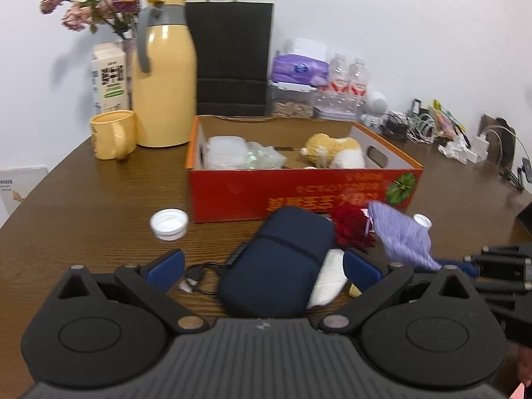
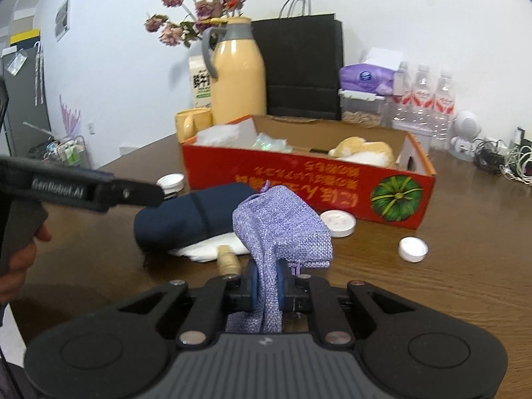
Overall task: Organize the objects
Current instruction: 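Carry the purple bag with the right tool while the left tool grasps the small gold block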
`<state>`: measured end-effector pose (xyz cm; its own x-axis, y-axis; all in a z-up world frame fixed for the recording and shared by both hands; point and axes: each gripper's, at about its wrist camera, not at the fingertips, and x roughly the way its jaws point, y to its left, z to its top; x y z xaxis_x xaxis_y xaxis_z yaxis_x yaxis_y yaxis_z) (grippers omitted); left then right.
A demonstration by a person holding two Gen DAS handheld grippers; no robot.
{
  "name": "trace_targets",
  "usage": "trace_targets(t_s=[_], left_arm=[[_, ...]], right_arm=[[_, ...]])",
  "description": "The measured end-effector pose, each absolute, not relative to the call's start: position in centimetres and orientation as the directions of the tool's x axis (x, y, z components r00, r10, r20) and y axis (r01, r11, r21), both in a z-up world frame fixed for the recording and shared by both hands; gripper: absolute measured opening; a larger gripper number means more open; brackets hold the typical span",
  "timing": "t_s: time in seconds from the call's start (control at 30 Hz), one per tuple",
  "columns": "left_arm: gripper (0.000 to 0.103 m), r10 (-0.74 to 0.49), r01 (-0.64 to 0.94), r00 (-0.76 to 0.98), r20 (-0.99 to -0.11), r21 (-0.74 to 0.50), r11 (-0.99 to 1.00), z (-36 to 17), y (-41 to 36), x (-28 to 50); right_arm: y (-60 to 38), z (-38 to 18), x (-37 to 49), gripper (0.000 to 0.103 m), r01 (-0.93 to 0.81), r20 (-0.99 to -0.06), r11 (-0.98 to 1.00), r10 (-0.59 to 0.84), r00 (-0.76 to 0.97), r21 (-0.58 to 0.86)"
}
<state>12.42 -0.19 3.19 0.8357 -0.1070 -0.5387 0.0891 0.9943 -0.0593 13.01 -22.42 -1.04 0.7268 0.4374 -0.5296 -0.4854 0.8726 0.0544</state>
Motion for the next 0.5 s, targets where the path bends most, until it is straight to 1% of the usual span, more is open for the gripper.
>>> trace_targets(t_s=[0.5], left_arm=[[0.103, -0.138, 0.155, 0.808, -0.573, -0.020, 0.988, 2.4, -3.8, 12.7]], right_arm=[[-25.7, -1.0, 14.5, 0.010, -0.433, -0.470, 0.893, 0.437, 0.767, 0.125]])
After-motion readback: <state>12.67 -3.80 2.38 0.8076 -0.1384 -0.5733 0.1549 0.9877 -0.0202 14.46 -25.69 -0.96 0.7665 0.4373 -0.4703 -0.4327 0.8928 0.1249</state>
